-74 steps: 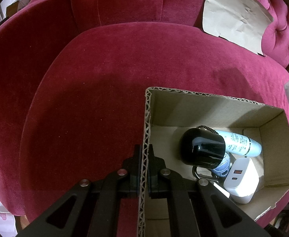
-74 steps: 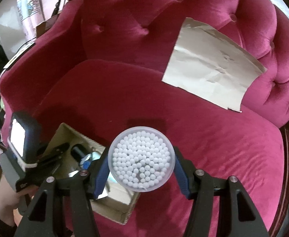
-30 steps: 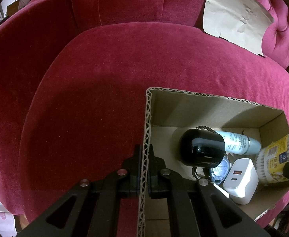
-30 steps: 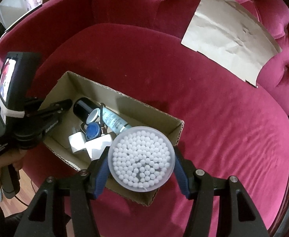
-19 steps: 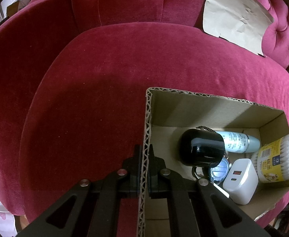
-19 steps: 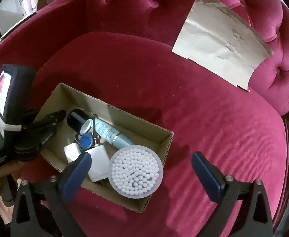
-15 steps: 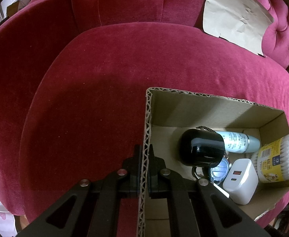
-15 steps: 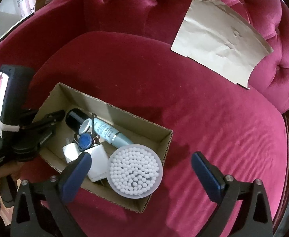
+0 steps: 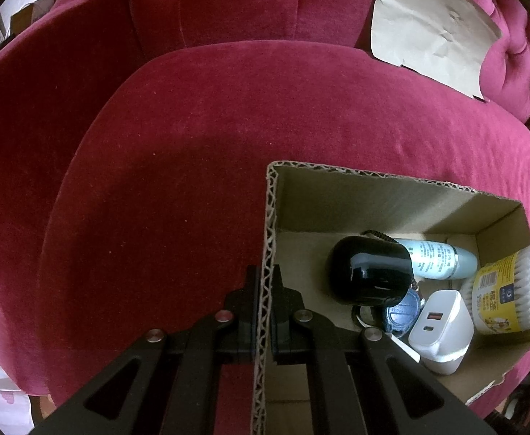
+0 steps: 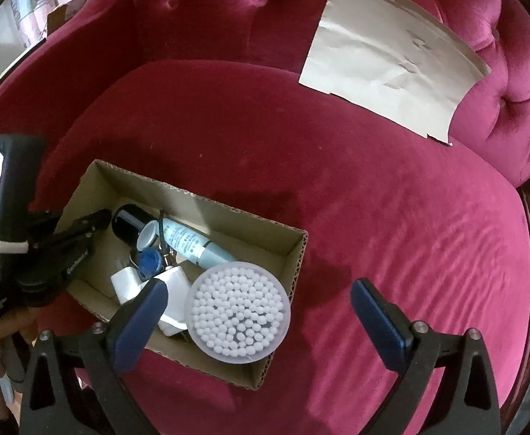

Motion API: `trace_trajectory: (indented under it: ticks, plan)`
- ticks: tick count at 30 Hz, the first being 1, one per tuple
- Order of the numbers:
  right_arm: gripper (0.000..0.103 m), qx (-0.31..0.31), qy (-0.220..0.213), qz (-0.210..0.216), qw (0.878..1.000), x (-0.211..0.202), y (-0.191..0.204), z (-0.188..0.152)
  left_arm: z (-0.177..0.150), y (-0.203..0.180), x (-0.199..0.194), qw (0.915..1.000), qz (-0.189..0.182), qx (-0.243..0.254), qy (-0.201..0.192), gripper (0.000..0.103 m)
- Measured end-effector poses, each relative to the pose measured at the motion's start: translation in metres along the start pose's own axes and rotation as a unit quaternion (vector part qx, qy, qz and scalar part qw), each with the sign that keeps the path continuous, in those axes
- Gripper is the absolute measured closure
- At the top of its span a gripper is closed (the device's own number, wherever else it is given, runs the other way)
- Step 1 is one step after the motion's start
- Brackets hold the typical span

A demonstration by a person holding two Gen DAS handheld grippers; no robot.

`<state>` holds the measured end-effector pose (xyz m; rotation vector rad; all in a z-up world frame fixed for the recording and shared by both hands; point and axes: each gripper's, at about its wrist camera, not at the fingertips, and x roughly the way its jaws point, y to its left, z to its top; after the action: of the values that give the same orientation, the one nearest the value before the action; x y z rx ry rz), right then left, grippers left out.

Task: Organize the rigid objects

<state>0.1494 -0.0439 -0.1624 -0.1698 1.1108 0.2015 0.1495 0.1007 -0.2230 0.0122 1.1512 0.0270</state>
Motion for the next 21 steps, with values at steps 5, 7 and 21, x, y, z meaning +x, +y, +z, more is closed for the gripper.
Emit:
trace_trajectory:
  ticks: [5,7,21]
  plan:
    - [0.0,0.003,0.001,0.006,1.0,-0.003,-0.003,-0.002,0.0,-0.002,-0.005,1.0,0.01,0.0,-0.001,0.095]
    - [0.0,0.006,0.002,0.009,1.0,-0.005,-0.003,-0.003,0.0,-0.003,-0.01,0.9998,0.021,0.002,-0.002,0.085]
    - [0.0,0.027,-0.022,0.014,0.999,-0.045,-0.007,-0.009,0.002,-0.004,-0.071,0.9986,0.023,0.001,-0.047,0.0]
